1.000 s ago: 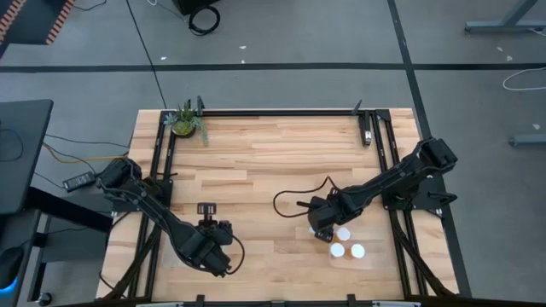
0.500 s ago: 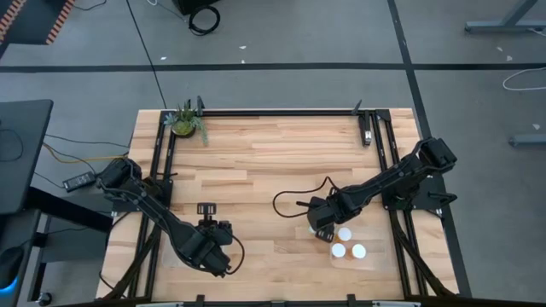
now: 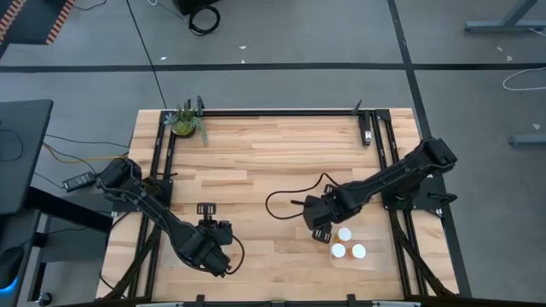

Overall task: Pick and place medicine bottles into bin by pill shape (circle, oval)
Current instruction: Put the large orange pill bottle into the right transparent bin

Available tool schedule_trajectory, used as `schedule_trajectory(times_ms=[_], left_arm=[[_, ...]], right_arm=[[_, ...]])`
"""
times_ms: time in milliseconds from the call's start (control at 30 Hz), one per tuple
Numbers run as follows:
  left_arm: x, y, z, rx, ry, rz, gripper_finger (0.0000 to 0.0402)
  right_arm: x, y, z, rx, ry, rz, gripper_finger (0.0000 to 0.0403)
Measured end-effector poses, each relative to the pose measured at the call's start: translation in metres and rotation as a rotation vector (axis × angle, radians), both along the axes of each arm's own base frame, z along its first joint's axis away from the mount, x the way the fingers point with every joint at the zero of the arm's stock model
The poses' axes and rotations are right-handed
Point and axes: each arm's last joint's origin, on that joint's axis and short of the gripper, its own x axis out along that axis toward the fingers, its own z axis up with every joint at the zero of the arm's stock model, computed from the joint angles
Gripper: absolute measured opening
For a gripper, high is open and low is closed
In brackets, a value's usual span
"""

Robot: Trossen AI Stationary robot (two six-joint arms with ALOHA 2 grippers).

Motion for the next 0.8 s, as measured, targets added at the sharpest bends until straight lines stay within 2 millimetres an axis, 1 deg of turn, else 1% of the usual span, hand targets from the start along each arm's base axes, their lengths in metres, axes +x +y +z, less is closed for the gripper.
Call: schedule_trajectory(times_ms=[67,200,333,433,533,667,800], left_arm=[[0.000,0.000,0.000,0.000,0.001,-0.002,0.0027],[0.000,0.000,0.000,0.000,0.000,0.000,0.0022],[0.000,-0.001,0.000,-0.004,-0.010,0.022,0.0019],[-0.002,-0.003,0.000,-0.004,-0.010,0.015,0.0022],[-0.003,-0.004,0.000,-0.004,-0.009,0.008,0.0026],[-0.003,-0.004,0.000,-0.004,-0.008,0.008,0.0029],[-0.003,-0.004,0.000,-0.005,-0.012,0.016,0.0026]], right_arm=[[-0.001,0.009,0.016,0.002,0.001,0.011,0.0232],[-0.003,0.033,0.046,0.036,-0.047,0.031,0.0218],[-0.016,0.062,0.062,0.092,-0.067,0.040,0.0214],[-0.033,0.082,0.064,0.131,-0.024,0.021,0.0223],[-0.056,0.099,0.062,0.130,0.055,-0.020,0.0228],[-0.084,0.117,0.061,0.123,0.111,-0.123,0.0220],[-0.105,0.130,0.062,0.110,0.109,-0.196,0.0216]])
